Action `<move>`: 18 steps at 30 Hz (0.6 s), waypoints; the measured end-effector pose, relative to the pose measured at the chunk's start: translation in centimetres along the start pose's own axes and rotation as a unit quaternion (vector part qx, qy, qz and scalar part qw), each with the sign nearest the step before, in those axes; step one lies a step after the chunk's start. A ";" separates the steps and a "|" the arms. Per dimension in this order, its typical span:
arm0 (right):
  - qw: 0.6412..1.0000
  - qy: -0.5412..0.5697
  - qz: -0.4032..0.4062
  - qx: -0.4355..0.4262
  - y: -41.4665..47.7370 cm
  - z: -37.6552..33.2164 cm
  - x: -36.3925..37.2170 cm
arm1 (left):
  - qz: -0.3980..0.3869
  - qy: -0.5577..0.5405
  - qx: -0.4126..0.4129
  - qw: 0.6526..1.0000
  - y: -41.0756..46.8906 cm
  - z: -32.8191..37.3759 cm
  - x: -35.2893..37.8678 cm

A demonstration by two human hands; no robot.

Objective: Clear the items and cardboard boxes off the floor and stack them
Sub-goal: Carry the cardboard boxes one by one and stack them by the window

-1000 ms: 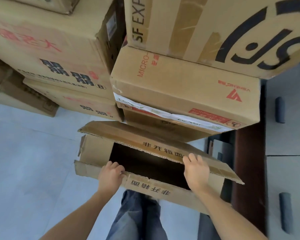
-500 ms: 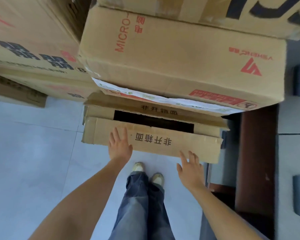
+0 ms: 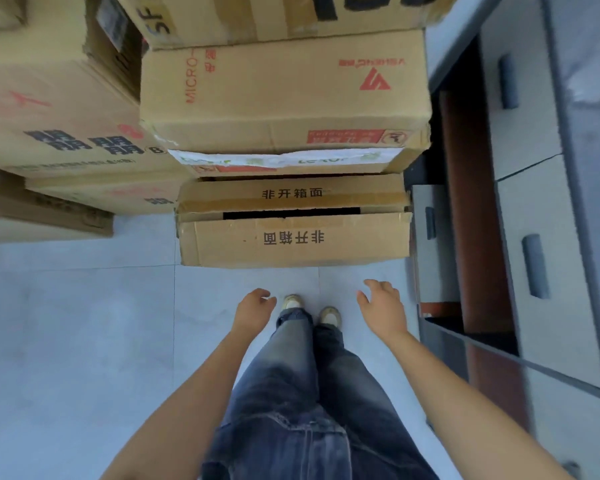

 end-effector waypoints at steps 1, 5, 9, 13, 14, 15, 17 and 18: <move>1.000 0.027 0.012 -0.010 -0.9 -0.1 -0.5 | 0.008 -0.028 0.008 1.000 -0.8 0.8 -0.1; 0.986 0.138 0.089 -0.030 -4.4 0.4 -3.3 | -0.001 -0.069 0.090 0.994 -3.4 5.7 0.0; 0.962 0.212 0.172 0.013 -7.4 2.6 -5.4 | -0.026 -0.007 0.194 0.981 -5.2 11.8 -1.4; 0.910 0.292 0.287 0.066 -11.3 4.0 -7.9 | -0.015 0.024 0.280 0.960 -6.6 17.1 -5.1; 0.894 0.309 0.316 0.076 -12.2 4.3 -8.2 | -0.019 0.023 0.295 0.955 -7.1 18.1 -5.8; 0.879 0.323 0.341 0.082 -13.0 4.5 -8.2 | -0.022 0.019 0.315 0.949 -7.6 19.0 -6.3; 0.855 0.350 0.371 0.099 -14.3 4.5 -7.1 | -0.030 0.020 0.348 0.937 -8.7 20.2 -6.9; 0.847 0.363 0.374 0.111 -14.8 4.4 -6.0 | -0.038 0.032 0.356 0.933 -9.0 20.3 -6.7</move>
Point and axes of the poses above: each hand's wrist, its own y-axis towards the middle knuckle, its own x-axis out of the palm, z = x × y, the point moved 7 cm from there along y, towards the middle knuckle, and after that the axes turned 10 degrees about y, right-handed, at the moved point
